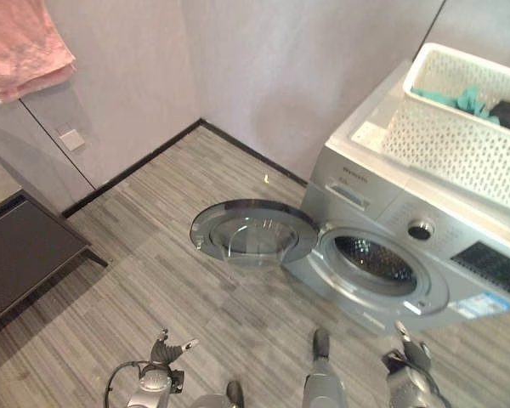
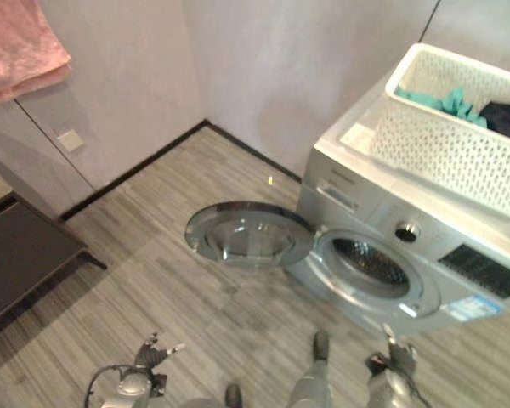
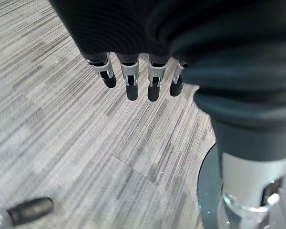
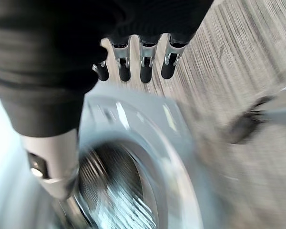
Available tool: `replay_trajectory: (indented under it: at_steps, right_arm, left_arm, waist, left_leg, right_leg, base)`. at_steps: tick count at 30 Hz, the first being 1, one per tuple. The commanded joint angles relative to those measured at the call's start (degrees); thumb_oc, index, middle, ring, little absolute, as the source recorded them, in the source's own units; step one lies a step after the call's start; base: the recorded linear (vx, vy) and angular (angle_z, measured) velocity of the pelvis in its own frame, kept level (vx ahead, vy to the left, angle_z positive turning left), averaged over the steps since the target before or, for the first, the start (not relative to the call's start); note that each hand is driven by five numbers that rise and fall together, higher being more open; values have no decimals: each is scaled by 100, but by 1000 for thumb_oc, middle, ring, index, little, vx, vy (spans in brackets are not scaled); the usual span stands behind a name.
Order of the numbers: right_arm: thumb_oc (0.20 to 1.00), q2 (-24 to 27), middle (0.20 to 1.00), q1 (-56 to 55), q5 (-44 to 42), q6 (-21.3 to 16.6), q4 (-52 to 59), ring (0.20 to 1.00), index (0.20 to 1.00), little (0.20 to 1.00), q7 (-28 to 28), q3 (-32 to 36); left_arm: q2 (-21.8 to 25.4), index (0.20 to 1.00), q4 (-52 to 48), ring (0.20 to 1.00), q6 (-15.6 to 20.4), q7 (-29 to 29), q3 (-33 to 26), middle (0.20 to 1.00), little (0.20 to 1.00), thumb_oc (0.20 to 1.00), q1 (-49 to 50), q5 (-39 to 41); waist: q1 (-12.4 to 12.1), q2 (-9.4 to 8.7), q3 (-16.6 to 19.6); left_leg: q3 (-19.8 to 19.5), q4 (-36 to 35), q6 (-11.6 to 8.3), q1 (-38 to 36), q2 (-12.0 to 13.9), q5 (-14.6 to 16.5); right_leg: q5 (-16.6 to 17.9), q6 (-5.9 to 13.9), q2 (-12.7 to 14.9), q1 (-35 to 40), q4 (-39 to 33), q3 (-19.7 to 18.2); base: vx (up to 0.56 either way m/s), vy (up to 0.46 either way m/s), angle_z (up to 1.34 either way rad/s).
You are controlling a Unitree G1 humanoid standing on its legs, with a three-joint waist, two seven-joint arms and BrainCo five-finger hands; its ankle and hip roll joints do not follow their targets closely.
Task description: Grab the laundry basket,head to the washer,open it,put in the laundry and shut it.
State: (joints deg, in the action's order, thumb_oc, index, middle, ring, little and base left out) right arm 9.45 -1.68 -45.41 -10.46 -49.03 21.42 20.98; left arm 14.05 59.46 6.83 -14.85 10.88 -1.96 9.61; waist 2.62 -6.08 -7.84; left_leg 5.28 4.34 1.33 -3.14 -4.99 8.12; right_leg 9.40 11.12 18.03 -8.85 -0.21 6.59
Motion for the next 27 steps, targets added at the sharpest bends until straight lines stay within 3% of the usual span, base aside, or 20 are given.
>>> replay_trajectory:
  at_steps: [1,6,7,9,11,14,15,16,17,18,22,24,26,27]
  right_arm:
    - [1000,638,1000,185,107,-647,1172,1000,1000,1000,445,243]
    - [1000,803,1000,70,928,-864,2550,1000,1000,1000,951,523]
    - [1000,926,1000,113,1418,-1059,3125,1000,1000,1000,1349,765]
    - [1000,916,1000,238,1605,-1307,3823,1000,1000,1000,1878,1078]
    - [1000,860,1000,255,1848,-1242,4328,1000,1000,1000,2117,1157]
    - [1000,1202,1000,308,3048,-893,5294,1000,1000,1000,2439,1252]
    - [1000,1202,1000,308,3048,-893,5294,1000,1000,1000,2439,1252]
    - [1000,1734,1000,718,3667,-894,5832,1000,1000,1000,2584,1395]
    - [1000,1736,1000,722,3672,-889,5836,1000,1000,1000,2588,1393]
    - [1000,2264,1000,1049,4409,-693,6436,1000,1000,1000,2790,1601]
    - [1000,2577,1000,1223,4899,-447,6811,1000,1000,1000,2889,1747]
    - [1000,3740,1000,1342,5598,397,6678,1000,1000,1000,2432,1697]
    - [1000,4529,1000,1410,5552,745,6103,1000,1000,1000,1894,1451]
    - [1000,4628,1000,1492,5508,716,5989,1000,1000,1000,1891,1388]
  left_arm:
    - [-78,1000,317,1000,-52,-60,-331,1000,1000,1000,9,-131]
    - [-201,1000,603,1000,-101,-72,-652,1000,1000,1000,20,65]
    - [-243,1000,625,1000,-101,-112,-661,1000,1000,1000,-13,50]
    - [-294,1000,555,1000,-169,-139,-570,1000,1000,1000,15,-63]
    - [-322,1000,508,1000,-210,-131,-533,1000,1000,1000,22,-114]
    - [-353,1000,419,1000,-179,-130,-494,1000,1000,1000,-14,-167]
    - [-353,1000,419,1000,-179,-130,-494,1000,1000,1000,-14,-167]
    - [-358,1000,505,1000,-134,-172,-462,1000,1000,1000,-44,-224]
    - [-362,1000,508,1000,-132,-172,-463,1000,1000,1000,-50,-225]
    - [-356,1000,689,1000,-165,-228,-458,1000,1000,1000,-22,-385]
    - [-375,1000,738,1000,-196,-215,-376,1000,1000,1000,8,-565]
    - [-256,1000,840,1000,-191,-104,-360,1000,1000,1000,70,-812]
    - [-162,1000,882,1000,-185,-31,-356,1000,1000,1000,116,-856]
    - [-192,1000,878,1000,-184,-25,-365,1000,1000,1000,119,-851]
  waist:
    - [37,247,101]
    - [93,374,317]
    - [146,425,375]
    - [166,509,462]
    - [159,554,516]
    - [141,615,596]
    - [141,615,596]
    - [127,594,613]
    - [125,599,608]
    - [98,560,653]
    - [38,550,686]
    - [-36,433,717]
    - [-82,353,713]
    - [-83,383,710]
  left_leg:
    - [-21,280,-185,414,565,193]
    - [-58,-143,-378,77,916,21]
    - [-59,-305,-452,5,1028,-83]
    - [-31,-475,-514,-38,1117,-163]
    - [-36,-585,-549,-77,1157,-205]
    - [-1,-737,-608,-140,1236,-281]
    - [-1,-737,-608,-140,1236,-281]
    - [47,-775,-620,-168,1270,-306]
    - [50,-777,-621,-173,1271,-306]
    - [65,-790,-627,-218,1291,-292]
    - [42,-808,-644,-237,1301,-284]
    - [22,-832,-650,-261,1311,-278]
    - [45,-840,-636,-276,1310,-271]
    - [58,-840,-633,-281,1305,-270]
  right_leg:
    - [-60,120,-126,183,-8,64]
    - [-455,-50,-445,432,-110,204]
    - [-587,-134,-579,489,-181,212]
    - [-634,-156,-648,542,-317,281]
    - [-638,-173,-698,597,-424,309]
    - [-729,-200,-758,659,-479,360]
    - [-729,-200,-758,659,-479,360]
    - [-759,-231,-796,682,-479,338]
    - [-759,-232,-798,684,-479,335]
    - [-793,-252,-820,747,-479,319]
    - [-821,-261,-833,801,-479,353]
    - [-802,-255,-831,841,-479,397]
    - [-772,-246,-826,836,-479,395]
    - [-770,-243,-822,833,-479,381]
  base:
    - [275,-292,-18]
    - [164,-166,-20]
    - [102,-123,-4]
    - [96,-103,-2]
    - [63,-53,8]
    - [47,-41,6]
    - [0,0,0]
    - [0,0,0]
    - [0,0,0]
    - [0,0,0]
    - [14,0,4]
    - [-7,17,11]
    - [-10,7,3]
    - [0,0,0]
